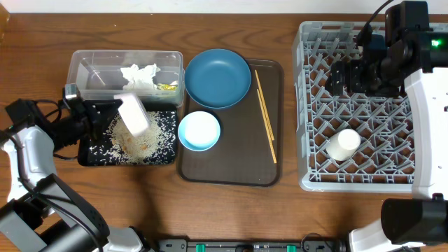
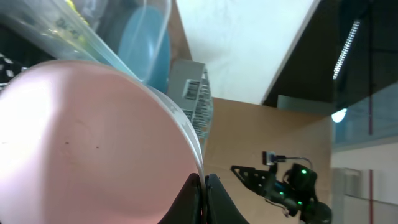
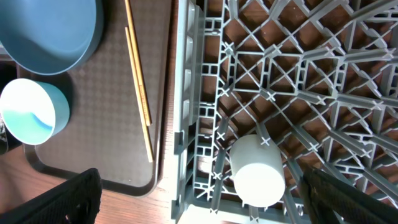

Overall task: Sort waste into correct bins and load items into the dishwasher rack
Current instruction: 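Hold pink bowl tipped with left gripper to empty remaining rice, then carry empty pink bowl with left gripper back and set it on brown tray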

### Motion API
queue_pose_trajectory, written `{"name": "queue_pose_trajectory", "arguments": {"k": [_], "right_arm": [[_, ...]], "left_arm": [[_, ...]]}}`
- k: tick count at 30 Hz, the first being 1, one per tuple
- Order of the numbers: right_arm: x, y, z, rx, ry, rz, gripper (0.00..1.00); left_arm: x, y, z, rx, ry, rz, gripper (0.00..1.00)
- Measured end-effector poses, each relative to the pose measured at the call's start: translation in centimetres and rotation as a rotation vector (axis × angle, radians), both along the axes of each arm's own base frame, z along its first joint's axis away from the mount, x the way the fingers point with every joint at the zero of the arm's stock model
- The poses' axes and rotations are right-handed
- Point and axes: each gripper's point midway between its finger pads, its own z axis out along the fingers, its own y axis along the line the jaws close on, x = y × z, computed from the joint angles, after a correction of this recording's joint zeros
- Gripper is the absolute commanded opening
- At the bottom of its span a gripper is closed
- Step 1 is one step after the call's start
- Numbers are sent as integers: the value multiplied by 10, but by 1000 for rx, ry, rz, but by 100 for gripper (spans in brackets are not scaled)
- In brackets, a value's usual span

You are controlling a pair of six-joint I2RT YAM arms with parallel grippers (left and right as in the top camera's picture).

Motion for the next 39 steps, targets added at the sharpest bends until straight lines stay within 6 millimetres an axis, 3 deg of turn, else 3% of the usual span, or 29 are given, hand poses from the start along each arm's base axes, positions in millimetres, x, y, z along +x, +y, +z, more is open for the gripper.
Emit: {"name": "queue_pose_trajectory", "arguments": {"k": [8,15,20,25,31,39], "right_arm": [[-1,0,0,-4,2,15,99],[-1,0,0,-5,1,18,99],[-1,0,0,-9,-1,28,99],[0,0,0,-13,-7,42,99],[0,0,0,-15,-9,48,99],[0,0,0,-15,-9,48,99]], "left_arm": [[0,-2,-10,58,24,-10,6],[20,-34,-8,143,-63,-110,6],[49,-81,27,237,-286,-208,6],[53,-151,68,241,-446,-334,6],[33,-227,58,242,-395,-465,6],[18,-273,48,295,-401,-533,6]]}}
